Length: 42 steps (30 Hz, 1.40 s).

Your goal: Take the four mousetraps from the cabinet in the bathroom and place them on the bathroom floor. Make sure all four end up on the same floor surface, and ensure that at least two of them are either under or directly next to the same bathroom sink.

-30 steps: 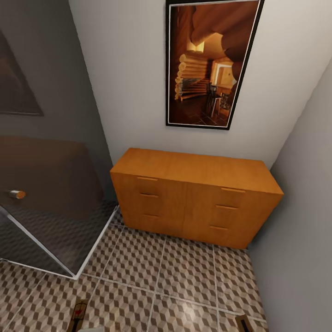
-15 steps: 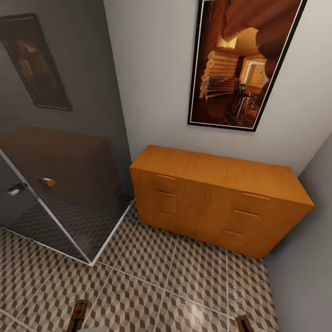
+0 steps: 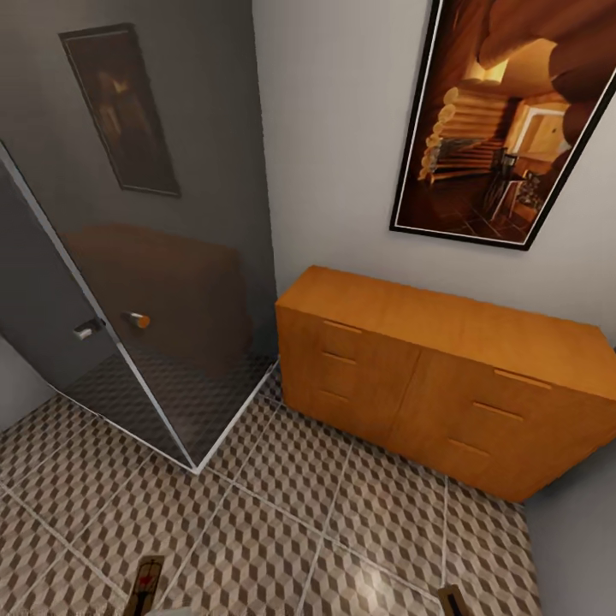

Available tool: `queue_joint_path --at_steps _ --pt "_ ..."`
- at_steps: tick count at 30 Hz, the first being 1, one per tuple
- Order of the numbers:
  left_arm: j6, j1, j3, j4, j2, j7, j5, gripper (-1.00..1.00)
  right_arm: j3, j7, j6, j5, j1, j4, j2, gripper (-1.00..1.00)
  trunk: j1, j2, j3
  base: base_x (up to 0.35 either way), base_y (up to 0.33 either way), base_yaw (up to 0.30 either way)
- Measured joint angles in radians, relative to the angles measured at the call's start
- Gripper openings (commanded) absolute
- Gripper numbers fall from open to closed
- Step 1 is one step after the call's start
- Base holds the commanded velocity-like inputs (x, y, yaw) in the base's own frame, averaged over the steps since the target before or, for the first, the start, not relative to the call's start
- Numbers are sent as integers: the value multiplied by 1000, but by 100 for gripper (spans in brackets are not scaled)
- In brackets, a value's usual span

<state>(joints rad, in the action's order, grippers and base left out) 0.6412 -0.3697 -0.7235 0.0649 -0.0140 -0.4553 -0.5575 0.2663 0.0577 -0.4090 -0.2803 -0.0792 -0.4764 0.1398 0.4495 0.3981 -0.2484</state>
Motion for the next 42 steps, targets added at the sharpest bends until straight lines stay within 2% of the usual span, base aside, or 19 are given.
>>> queue_joint_path --at_steps 10,27,42 --pt "-2 0 0 0 1 35 0 -100 1 0 0 0 0 3 0 -100 0 0 -8 0 0 252" --pt "-2 0 0 0 0 41 -1 -100 2 0 0 0 0 3 -2 -100 0 0 -22 -2 2 251" --pt "-1 0 0 0 1 40 -1 -100 2 0 0 0 0 3 -2 -100 0 0 -34 -212 184 250"
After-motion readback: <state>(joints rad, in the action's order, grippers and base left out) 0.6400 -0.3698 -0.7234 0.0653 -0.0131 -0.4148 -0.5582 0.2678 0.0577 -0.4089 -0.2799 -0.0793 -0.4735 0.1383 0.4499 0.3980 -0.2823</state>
